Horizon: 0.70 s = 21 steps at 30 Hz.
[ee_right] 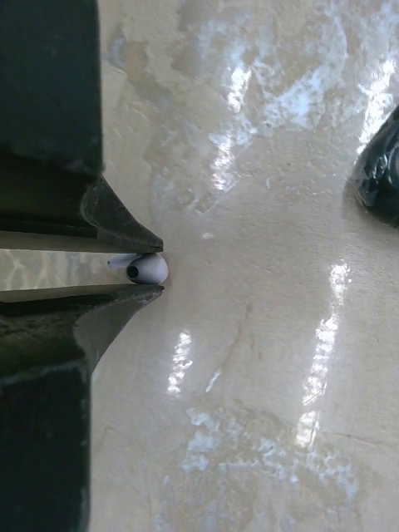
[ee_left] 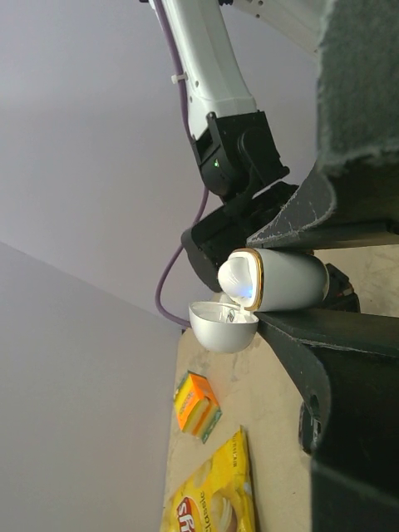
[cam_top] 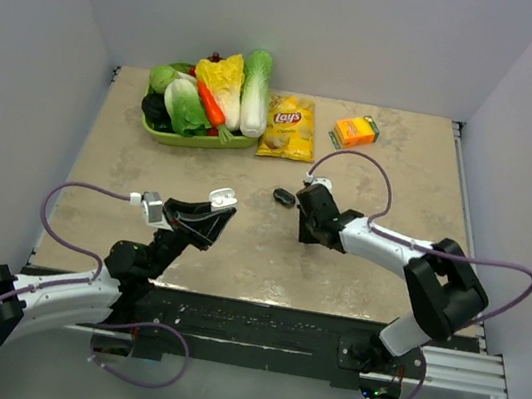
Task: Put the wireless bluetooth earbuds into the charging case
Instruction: Pick up the earbud from the center of the board, then place the earbud in the charging case.
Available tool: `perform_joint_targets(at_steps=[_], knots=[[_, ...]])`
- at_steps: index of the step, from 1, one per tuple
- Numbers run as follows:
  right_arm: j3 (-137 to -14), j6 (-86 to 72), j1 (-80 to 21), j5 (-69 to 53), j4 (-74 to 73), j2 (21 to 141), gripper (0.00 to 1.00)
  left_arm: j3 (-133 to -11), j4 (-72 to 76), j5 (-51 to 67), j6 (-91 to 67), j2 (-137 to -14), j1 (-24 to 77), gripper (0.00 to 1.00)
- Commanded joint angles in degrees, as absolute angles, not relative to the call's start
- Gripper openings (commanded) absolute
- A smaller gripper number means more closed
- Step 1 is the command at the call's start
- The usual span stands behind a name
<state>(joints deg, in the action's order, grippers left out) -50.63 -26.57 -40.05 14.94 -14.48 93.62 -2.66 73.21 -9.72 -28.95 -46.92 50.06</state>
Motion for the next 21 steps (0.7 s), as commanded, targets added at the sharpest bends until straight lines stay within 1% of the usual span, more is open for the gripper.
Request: perform_joint_targets(at_steps=[1,6,9,13,16,17,19,21], knots=[[-48.4,-28.2,-40.1,13.9,-11.1,82.4,0.00,11.0,85.3,-9.7,-28.5,-46.8,50.4,0.00],[-47.6,-27.0,-40.3,11.7,-4.9,67.5,0.00,8.7,86.0,-9.9,-26.0,-47.3,50.5,0.00],[-48.5,-25.6,-40.9,10.8,-2.5,62.4,0.00,7.2,89.0,-10.3,-24.3,-48.7,50.5,0.00],[-48.3,-23.6,-41.3,7.3,3.0,53.5,0.00,5.2,97.1,-10.9,-22.6,-52.7,50.4,0.00],[-47.6,-21.1,-41.9,6.3,8.3,49.5,0.00,2.5,104.3,-10.2,-21.5,-57.5,50.5,0.00],[-47.8,-19.8,-42.3,6.9,9.7,48.8,0.00,0.5,105.6,-8.3,-20.7,-59.4,50.4,0.00],[-47.9,-19.2,-43.5,6.8,11.2,47.5,0.00,-2.3,106.3,-6.3,-18.5,-60.9,50.4,0.00],[-45.8,-20.4,-43.8,5.1,16.2,44.8,0.00,-7.0,104.5,-3.5,-16.6,-61.2,50.4,0.00]])
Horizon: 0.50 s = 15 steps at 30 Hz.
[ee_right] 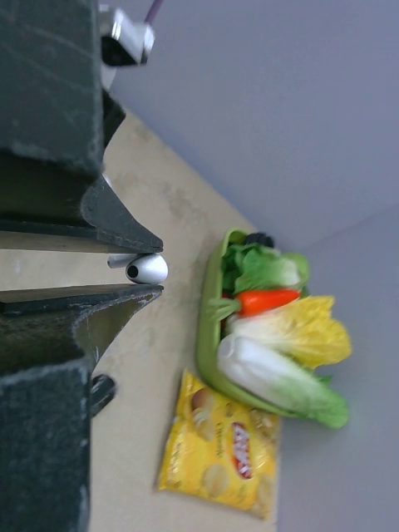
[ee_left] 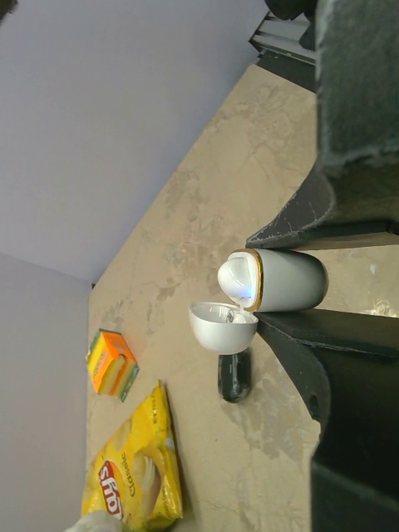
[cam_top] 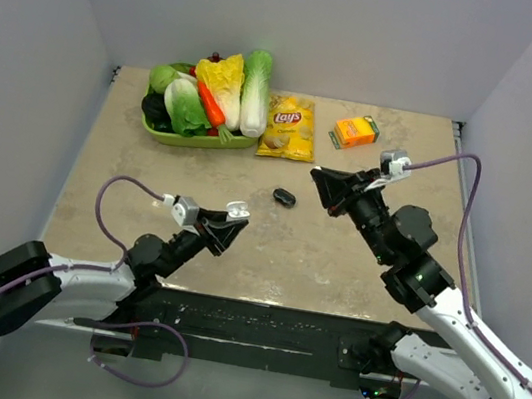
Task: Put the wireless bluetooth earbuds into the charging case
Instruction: Place the earbud in the charging case.
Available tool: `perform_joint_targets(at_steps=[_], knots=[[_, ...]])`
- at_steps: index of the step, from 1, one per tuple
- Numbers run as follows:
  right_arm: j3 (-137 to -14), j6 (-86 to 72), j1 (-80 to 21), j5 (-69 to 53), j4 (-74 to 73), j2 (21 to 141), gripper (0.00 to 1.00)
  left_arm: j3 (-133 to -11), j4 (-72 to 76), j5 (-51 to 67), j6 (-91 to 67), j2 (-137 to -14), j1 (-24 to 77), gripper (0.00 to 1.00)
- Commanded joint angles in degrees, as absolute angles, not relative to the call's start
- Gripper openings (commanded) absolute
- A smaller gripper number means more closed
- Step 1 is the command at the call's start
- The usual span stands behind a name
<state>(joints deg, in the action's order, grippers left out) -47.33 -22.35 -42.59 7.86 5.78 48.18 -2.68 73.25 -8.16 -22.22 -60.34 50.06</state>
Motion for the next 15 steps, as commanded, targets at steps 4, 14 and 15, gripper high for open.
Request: perform_joint_targets(at_steps=[4,14,15], knots=[[-44.2,-21.0,-43.9,3.5,21.4,42.3,0.00,-14.1,103.5,-0.3,-12.8,-63.9,50.4,0.00],[-45.5,-24.0,-43.9,-3.0,28.8,40.7,0.00,-27.8,106.7,12.6,-12.1,-69.9,50.4,0.00],[-45.4,-24.5,-43.9,-3.1,29.5,40.5,0.00,-28.4,107.4,12.9,-12.4,-70.4,50.4,0.00]])
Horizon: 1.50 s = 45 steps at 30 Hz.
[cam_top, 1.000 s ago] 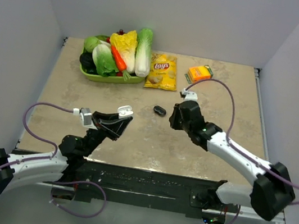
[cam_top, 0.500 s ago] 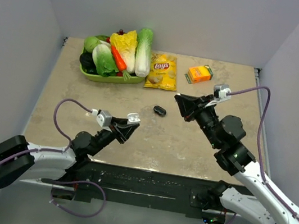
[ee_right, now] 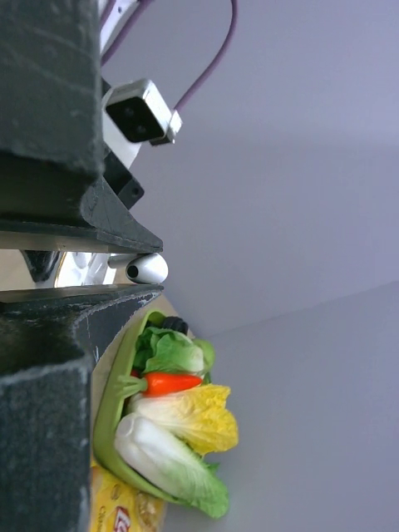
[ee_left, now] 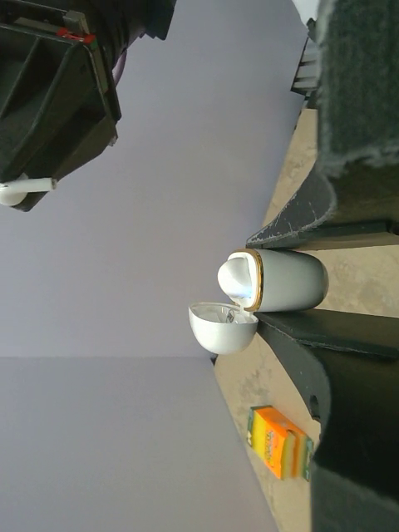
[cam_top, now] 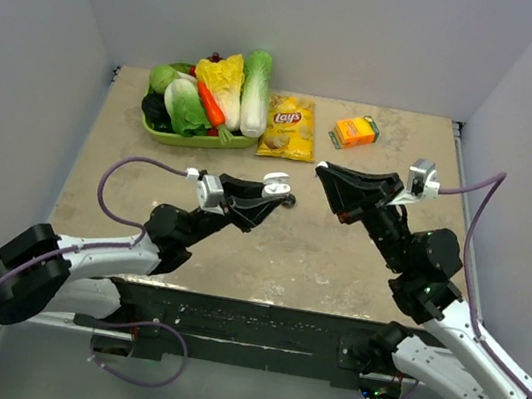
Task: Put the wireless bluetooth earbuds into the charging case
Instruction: Place the earbud in the charging case.
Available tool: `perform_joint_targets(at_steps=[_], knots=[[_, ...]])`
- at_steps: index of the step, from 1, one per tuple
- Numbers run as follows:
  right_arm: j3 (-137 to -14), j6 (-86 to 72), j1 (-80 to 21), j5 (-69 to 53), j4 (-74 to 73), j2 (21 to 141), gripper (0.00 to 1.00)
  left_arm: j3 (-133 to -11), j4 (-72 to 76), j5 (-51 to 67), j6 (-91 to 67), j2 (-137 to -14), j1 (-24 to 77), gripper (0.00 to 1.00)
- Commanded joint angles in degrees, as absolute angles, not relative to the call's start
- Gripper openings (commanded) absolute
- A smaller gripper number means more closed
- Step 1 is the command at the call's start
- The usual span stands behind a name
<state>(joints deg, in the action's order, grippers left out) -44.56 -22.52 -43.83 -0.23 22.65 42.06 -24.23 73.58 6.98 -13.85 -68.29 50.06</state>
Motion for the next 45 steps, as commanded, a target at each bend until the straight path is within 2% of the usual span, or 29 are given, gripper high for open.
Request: perform_joint_targets(at_steps=[1,17,45], knots=[[-45.3,-25.0,-43.9,-3.3,30.3,40.2,0.00,-29.0,108.7,13.3,-12.7,-71.4,50.4,0.00],[-42.7,-24.7,-43.9,-3.8,30.9,40.8,0.00,-39.3,108.6,17.8,-15.4,-76.1,50.4,0.00],[-37.9,-23.0,-43.9,-0.5,33.8,42.1,0.00,-40.0,108.7,19.6,-18.1,-73.6,50.4,0.00]])
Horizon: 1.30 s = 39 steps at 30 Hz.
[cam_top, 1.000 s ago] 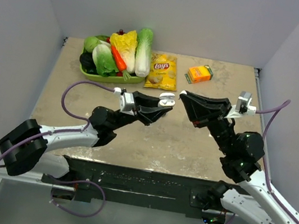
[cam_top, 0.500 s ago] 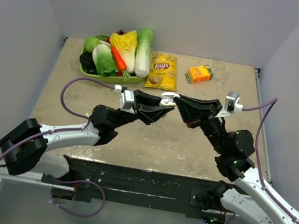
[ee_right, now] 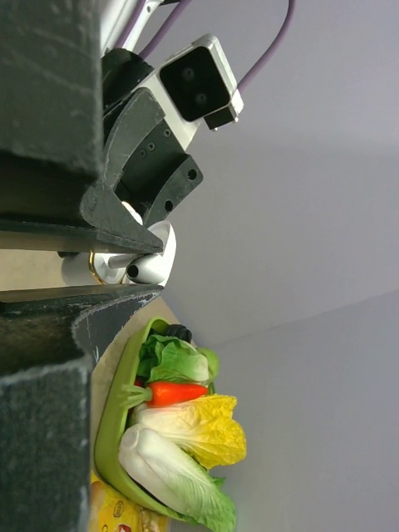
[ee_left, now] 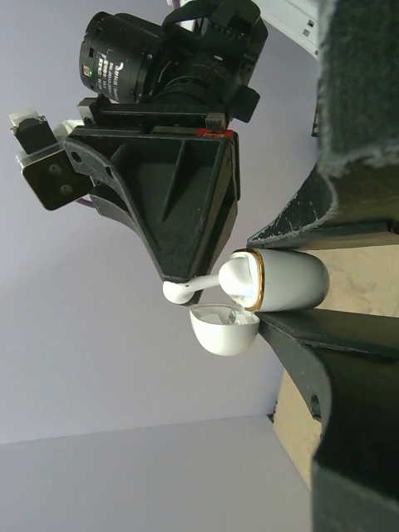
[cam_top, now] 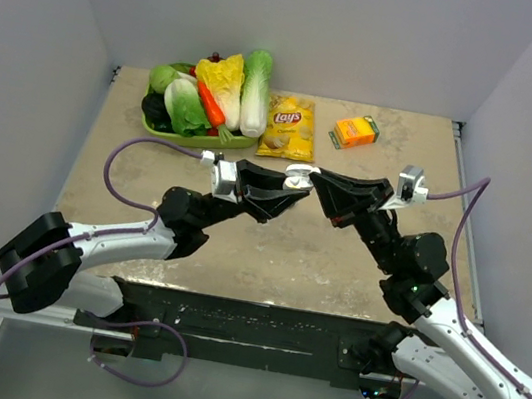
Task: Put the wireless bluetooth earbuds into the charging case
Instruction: Place the earbud in the charging case.
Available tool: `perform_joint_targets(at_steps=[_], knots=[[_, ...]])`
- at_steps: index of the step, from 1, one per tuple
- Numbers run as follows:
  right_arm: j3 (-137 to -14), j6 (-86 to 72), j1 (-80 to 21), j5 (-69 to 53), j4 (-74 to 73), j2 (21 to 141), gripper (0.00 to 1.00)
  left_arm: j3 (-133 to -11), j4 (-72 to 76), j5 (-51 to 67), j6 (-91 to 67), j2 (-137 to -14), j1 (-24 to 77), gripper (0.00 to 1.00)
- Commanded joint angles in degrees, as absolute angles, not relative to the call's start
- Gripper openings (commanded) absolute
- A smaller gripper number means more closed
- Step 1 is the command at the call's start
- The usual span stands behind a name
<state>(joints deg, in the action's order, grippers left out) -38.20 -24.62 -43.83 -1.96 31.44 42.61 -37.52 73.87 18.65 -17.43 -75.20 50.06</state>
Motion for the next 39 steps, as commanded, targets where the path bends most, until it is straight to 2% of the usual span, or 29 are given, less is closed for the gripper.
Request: perform_joint_targets(at_steps=[1,39], knots=[[-37.7,-23.0,-43.9,-0.6,33.9,42.1,0.00,-40.3,108.7,19.7,-18.2,-73.6,50.4,0.00],[-37.5,-23.0,-43.9,-3.8,30.2,40.7,0.00,-43.9,108.7,16.1,-15.6,-77.7,50.4,0.00]])
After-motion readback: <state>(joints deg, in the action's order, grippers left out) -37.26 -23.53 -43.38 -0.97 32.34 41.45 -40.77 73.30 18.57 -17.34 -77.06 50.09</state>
